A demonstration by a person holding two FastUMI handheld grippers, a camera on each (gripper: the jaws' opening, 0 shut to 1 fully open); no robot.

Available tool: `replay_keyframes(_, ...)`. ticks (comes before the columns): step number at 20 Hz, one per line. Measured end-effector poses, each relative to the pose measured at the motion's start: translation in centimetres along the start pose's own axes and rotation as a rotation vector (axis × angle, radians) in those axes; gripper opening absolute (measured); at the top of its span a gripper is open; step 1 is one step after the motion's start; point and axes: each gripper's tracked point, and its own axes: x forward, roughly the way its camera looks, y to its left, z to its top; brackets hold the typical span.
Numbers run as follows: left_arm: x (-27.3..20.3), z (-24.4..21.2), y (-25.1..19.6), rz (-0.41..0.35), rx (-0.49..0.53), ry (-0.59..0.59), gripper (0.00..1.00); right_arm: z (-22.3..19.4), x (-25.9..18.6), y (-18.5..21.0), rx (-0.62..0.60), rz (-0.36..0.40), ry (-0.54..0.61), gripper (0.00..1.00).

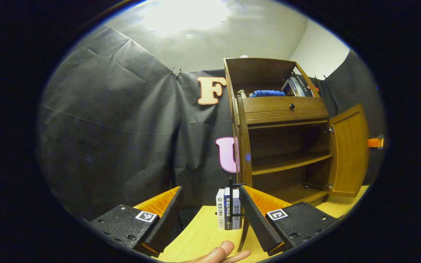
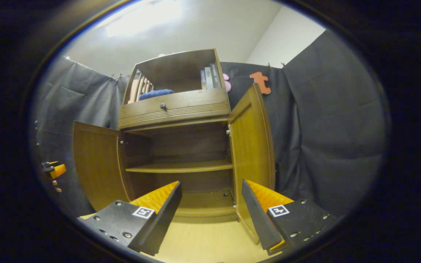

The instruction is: Open the right door of the double-door shoe cabinet with the right hand, and open the left door with the left hand.

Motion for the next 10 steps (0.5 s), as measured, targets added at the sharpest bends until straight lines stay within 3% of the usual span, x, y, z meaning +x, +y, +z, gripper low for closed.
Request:
replay_keyframes(6, -0.1, 2.1, -3.3, -0.019, -0.045, 0.043, 0.96, 3.1, -0.5, 1.0, -0.021, 0.014, -0.039, 0.98)
replay_keyframes(10, -0.8, 4.7, -7.7, -0.081, -0.055, 0.008, 0.91, 4.2, 0.3, 1.9, -0.033, 0.014, -0.047, 0.98)
